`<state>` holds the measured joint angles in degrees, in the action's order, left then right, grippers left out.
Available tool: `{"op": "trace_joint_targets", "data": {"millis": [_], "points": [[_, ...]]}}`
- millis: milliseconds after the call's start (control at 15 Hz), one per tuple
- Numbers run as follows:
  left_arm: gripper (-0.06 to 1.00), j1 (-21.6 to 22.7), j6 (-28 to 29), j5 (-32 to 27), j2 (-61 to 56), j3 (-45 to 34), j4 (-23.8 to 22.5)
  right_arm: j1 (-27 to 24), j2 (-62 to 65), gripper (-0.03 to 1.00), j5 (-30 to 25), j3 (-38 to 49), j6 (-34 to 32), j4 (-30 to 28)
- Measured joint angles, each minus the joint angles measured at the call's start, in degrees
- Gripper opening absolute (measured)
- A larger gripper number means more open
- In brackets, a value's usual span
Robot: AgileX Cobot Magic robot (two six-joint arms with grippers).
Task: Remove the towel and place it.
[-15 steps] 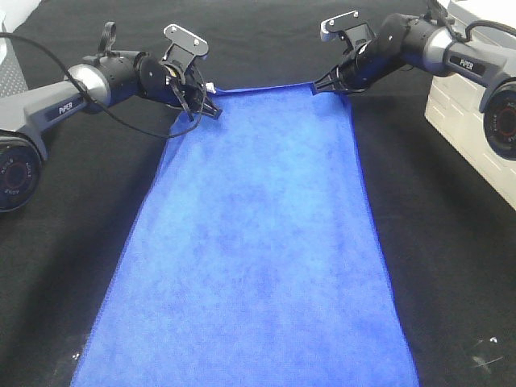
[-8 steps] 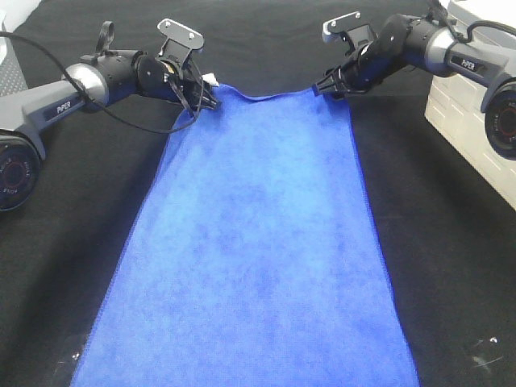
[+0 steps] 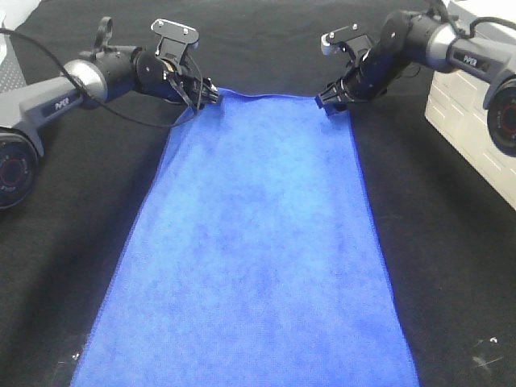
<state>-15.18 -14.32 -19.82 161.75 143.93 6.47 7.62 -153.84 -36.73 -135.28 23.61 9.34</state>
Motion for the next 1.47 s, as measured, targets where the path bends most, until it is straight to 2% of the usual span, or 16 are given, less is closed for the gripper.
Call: {"op": "trace_joint_targets", "data": {"millis": [200,333,400,533,667,733,867,1000,1267,1467], "points": [[0.58,0.0,1.2,-5.56,-2.64,0.0,0.0,0.0,3.38,0.63,-2.01,0.0,0.0,1.26],[0.58,0.17,3.67,-10.89,-5.27,0.0,-0.52,0.0,6.47,0.63,-5.73,0.0,0.0,1.95],[0.58,0.29,4.53,-13.81,-6.82,0.0,-0.97,0.0,7.51,0.63,-8.88,0.0,-0.06,2.23],[0.63,0.4,7.45,-21.94,-10.03,0.0,-2.46,0.0,10.08,0.63,-18.79,0.0,-1.95,2.29],[0.73,0.52,11.06,-31.05,-12.95,0.06,-3.84,0.0,13.06,0.64,-28.25,0.0,-7.51,2.29],[0.76,0.52,12.95,-36.15,-14.61,0.06,-3.95,0.0,14.73,0.64,-31.28,0.0,-10.31,2.23],[0.78,0.52,15.47,-44.4,-17.19,0.11,-4.01,0.0,17.42,0.65,-32.72,0.0,-13.58,2.23],[0.79,0.52,15.99,-48.7,-18.74,0.17,-4.35,0.0,19.19,0.65,-32.89,0.0,-15.76,2.23],[0.79,2.18,16.62,-49.56,-21.31,0.17,-9.74,0.0,22.75,0.65,-33.0,0.0,-18.05,2.18],[0.79,6.65,16.9,-49.79,-24.35,-0.46,-9.45,0.0,27.16,0.65,-33.0,2.35,-19.08,1.95]]}}
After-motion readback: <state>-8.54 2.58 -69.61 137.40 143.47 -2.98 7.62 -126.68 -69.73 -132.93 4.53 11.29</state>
